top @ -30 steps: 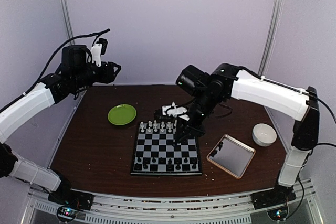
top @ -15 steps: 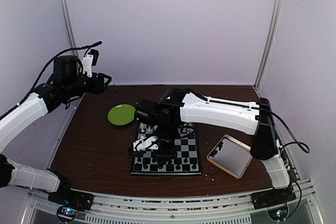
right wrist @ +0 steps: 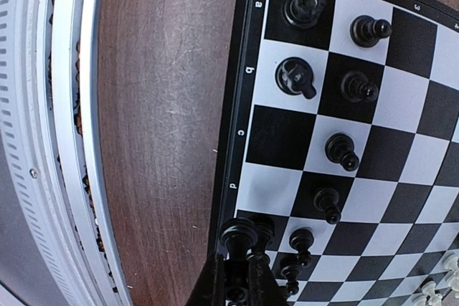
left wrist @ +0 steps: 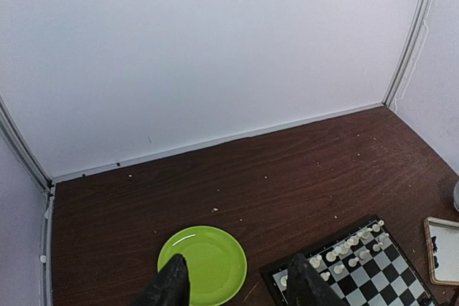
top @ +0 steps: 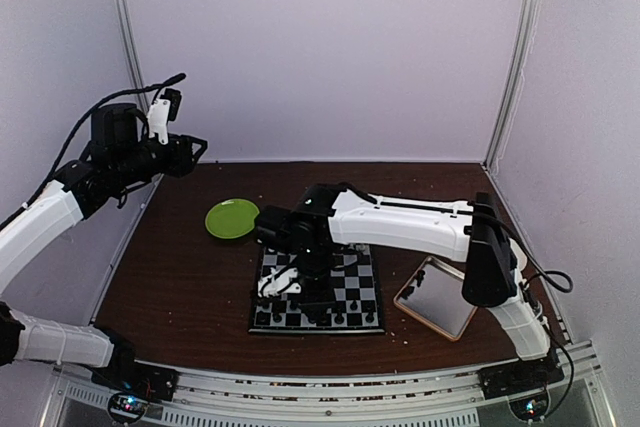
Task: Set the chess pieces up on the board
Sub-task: Place the queen at e8.
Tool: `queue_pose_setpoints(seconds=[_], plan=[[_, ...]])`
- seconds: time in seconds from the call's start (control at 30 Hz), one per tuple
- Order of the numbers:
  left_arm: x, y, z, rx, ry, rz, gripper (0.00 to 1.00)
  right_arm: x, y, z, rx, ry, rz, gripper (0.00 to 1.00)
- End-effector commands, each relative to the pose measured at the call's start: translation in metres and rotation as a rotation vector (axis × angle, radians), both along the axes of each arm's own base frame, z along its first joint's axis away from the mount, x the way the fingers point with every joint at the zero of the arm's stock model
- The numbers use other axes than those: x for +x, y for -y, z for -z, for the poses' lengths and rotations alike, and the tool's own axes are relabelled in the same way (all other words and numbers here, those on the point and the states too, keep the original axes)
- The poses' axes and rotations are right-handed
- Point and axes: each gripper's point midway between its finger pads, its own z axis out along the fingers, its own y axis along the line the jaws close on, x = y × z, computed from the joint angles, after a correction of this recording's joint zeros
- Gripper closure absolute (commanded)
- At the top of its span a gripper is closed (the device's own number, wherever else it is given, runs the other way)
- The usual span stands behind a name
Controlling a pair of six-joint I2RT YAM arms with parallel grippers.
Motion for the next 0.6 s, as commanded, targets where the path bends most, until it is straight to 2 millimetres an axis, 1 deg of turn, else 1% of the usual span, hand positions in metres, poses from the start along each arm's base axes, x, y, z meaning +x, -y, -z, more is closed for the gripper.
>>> queue_pose_setpoints(seconds=[0.0,0.17,0.57], plan=[[0.002,0.005,-0.011,-0.014,0.040,0.026,0.53,0.004,-0.009,0.005,0.005,0.025,0.013,0.98],[0.002,0.008,-0.009,-0.018,0.035,0.038,0.53,0.005,-0.010,0.016,-0.015,0.018,0.014,0.98],[0.003,0.010,-0.007,-0.018,0.027,0.049,0.53,0.013,-0.016,0.020,-0.002,0.057,0.017,0.97]])
